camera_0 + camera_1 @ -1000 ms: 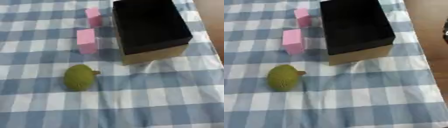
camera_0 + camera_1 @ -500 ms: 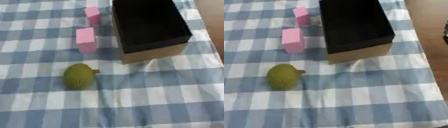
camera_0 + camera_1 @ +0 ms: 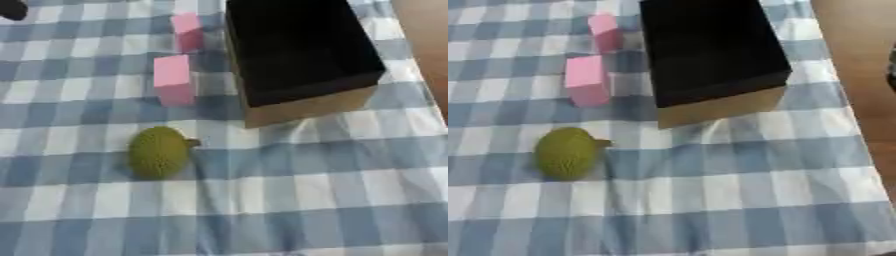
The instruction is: Pick up objects on the table and place them in the box.
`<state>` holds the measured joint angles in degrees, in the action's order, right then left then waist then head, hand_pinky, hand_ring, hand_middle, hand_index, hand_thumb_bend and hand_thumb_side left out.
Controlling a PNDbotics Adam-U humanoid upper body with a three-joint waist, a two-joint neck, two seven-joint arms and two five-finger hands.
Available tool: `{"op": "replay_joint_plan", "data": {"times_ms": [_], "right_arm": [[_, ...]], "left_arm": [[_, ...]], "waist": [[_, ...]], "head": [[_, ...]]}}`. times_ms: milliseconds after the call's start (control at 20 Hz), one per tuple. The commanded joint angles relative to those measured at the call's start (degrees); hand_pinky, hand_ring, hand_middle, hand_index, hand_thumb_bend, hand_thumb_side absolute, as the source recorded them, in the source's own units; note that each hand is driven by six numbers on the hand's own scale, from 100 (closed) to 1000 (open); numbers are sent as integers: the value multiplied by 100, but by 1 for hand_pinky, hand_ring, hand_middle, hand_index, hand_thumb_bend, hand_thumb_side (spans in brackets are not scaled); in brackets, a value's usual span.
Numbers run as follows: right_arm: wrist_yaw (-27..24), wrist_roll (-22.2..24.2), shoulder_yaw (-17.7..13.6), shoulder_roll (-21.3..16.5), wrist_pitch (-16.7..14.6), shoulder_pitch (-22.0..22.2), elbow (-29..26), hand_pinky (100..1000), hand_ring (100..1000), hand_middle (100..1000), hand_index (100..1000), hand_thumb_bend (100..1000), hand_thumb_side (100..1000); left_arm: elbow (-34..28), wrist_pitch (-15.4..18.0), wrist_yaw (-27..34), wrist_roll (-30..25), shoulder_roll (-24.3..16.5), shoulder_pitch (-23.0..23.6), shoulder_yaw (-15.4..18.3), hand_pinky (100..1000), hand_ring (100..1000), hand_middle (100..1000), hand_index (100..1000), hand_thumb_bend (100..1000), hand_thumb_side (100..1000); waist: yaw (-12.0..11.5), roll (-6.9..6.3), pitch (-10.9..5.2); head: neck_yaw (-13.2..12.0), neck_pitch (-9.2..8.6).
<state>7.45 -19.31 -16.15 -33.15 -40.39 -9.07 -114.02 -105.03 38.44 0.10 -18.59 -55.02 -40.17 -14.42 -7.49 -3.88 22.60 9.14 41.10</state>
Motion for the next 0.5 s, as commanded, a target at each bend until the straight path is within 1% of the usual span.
{"op": "replay_joint_plan", "data": {"times_ms": [50, 250, 500], "right_arm": [[2, 18, -9, -186, 29, -26, -58, 904, 909, 469, 908, 100, 365], [-32, 32, -2, -211, 49, -21, -58, 903, 907, 471, 908, 100, 361], [-58, 40, -9, -238, 57, 8, -58, 903, 907, 472, 907, 100, 361]], "left_arm": [[232, -165, -209, -197, -294, -334, -153, 857, 816, 779, 922, 100, 652], [725, -375, -518, -435, -33, -824, -317, 863, 826, 790, 926, 100, 635], [1338, -358, -896, -738, 388, -1436, -544, 874, 835, 797, 929, 128, 656]], "waist": [[-19, -70, -155], [-36, -94, -199], [-55, -114, -238]], "head": [[-3, 25], [12, 33], [37, 51]]}}
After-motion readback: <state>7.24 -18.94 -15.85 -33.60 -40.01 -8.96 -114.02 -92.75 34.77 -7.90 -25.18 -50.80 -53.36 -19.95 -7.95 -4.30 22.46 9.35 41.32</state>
